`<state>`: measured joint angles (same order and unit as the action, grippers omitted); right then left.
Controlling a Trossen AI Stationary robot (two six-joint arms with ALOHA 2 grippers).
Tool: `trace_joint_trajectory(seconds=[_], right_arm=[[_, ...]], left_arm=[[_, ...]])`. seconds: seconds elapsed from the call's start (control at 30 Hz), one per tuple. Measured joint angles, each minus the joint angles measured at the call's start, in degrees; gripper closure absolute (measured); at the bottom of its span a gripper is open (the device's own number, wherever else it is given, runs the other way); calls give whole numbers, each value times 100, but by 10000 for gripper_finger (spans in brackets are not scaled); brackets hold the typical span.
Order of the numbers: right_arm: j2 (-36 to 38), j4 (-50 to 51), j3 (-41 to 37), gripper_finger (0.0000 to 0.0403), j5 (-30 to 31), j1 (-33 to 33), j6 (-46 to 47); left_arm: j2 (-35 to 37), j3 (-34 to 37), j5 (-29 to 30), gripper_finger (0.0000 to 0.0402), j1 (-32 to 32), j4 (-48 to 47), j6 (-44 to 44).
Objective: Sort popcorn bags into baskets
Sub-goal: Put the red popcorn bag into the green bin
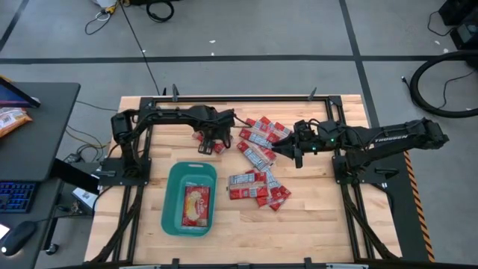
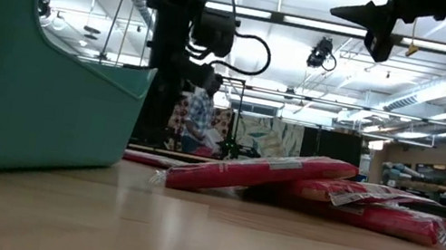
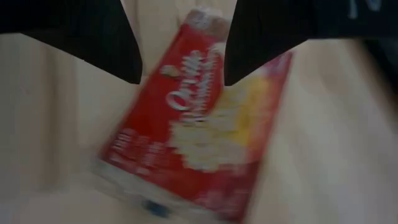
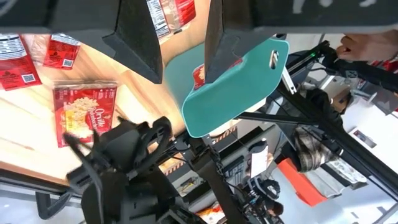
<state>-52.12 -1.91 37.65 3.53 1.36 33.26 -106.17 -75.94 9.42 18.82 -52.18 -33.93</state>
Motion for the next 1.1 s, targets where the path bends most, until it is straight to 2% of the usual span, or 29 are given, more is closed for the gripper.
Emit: trace_joint_trajectory(seconds=[0.23, 0.5, 0.57, 0.67, 1.1], right_arm=[[0, -11, 0, 277, 185, 96, 22], [-2, -182, 0, 277, 333, 123, 18], [-2, -236, 0, 277, 333, 123, 17], [-2, -234, 0, 277, 331, 123, 15], [-2, -248, 0, 277, 287, 123, 20]], left_arm=[[-2, 428, -147, 175, 25, 81, -359], [-2, 768, 131, 184, -280, 789, -881], [-2, 883, 355, 184, -363, 1027, -957], [-2, 1002, 682, 184, -436, 1418, -823], [-2, 1274, 600, 187, -447, 1487, -542]])
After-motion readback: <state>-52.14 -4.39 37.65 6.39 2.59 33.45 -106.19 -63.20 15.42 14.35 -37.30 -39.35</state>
